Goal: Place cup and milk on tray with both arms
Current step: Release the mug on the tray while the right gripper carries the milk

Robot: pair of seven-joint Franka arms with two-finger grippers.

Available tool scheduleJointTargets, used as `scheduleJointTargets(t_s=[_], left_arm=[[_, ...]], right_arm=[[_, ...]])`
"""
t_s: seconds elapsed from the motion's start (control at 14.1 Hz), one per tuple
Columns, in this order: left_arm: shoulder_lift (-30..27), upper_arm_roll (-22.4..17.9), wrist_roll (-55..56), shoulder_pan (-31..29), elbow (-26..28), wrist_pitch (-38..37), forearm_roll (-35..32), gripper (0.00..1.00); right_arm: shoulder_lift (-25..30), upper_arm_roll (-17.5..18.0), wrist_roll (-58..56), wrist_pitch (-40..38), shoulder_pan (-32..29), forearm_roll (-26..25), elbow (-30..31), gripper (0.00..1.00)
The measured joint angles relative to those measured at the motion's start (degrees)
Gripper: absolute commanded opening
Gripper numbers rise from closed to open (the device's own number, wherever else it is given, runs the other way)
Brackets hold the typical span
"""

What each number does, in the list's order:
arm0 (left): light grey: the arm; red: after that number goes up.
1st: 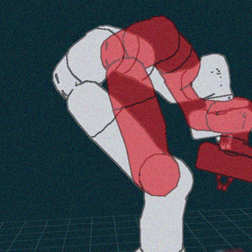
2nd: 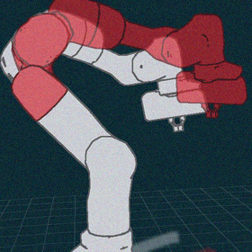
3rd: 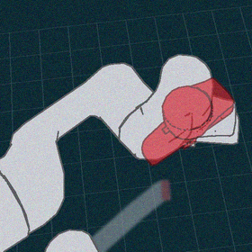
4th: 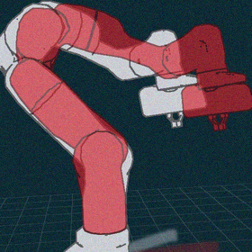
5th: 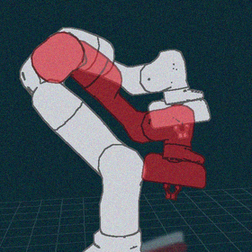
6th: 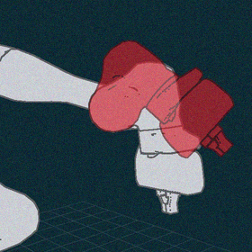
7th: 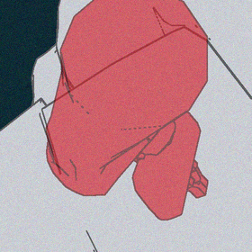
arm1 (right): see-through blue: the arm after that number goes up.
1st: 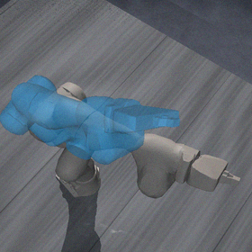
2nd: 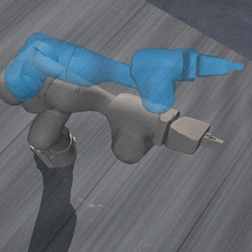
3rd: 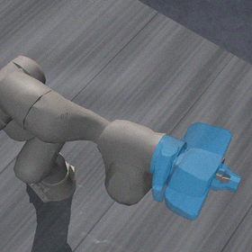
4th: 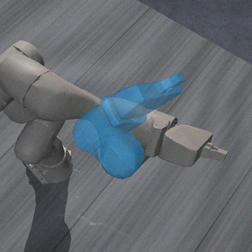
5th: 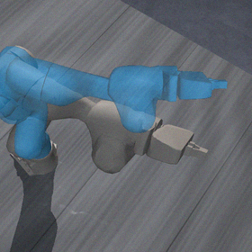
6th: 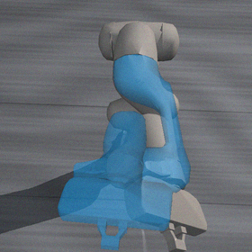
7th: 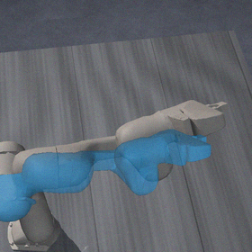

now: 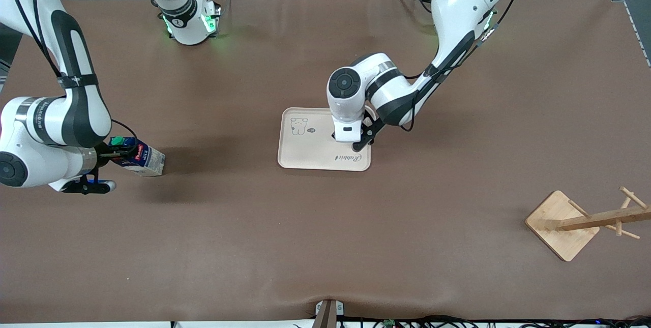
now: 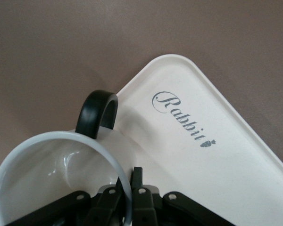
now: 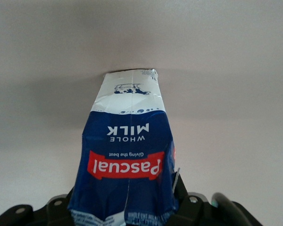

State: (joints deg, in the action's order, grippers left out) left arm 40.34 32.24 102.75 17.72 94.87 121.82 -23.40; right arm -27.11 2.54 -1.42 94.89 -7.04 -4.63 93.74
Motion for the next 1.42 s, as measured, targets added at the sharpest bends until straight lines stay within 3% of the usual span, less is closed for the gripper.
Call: scheduleJointTargets(t_s=[0.14,0.21,0.28,0.43,0.5,0.78,1.0,1.42], left_arm=[[0.9,-0.1,0.0,0.0,0.0,0.9,0.0,0.0],[1.2,-0.1,0.0,0.0,-0.1,1.1,0.0,0.06],[1.3,-0.1,0.0,0.0,-0.2,1.1,0.0,0.39],[1.3,-0.1,0.0,0.0,-0.3,1.1,-0.1,0.93],[1.3,-0.2,0.0,0.0,-0.5,1.1,-0.3,1.0],[0.8,-0.3,1.8,-0.2,-2.1,1.1,-6.9,1.0],[-3.3,-0.4,1.4,-2.7,-3.5,0.7,-8.1,1.0],[-14.0,-0.3,-15.4,-10.1,-4.5,-8.5,-6.1,1.0]], right_arm=[[0.0,0.4,1.0,-5.1,0.6,0.0,-2.7,0.0],[0.1,0.6,2.3,-7.5,1.1,0.1,-4.3,0.02],[0.2,0.8,3.4,-8.7,1.7,0.4,-5.6,0.05],[0.3,0.9,4.3,-9.3,3.1,2.5,-6.9,0.03],[0.3,0.9,5.1,-9.3,4.1,3.5,-7.3,0.03],[0.5,1.2,11.8,-10.6,7.6,6.9,-9.7,0.04],[1.2,1.5,20.8,-12.8,11.3,11.9,-11.4,0.05],[1.4,1.8,35.0,-10.5,23.8,17.4,-12.1,0.13]])
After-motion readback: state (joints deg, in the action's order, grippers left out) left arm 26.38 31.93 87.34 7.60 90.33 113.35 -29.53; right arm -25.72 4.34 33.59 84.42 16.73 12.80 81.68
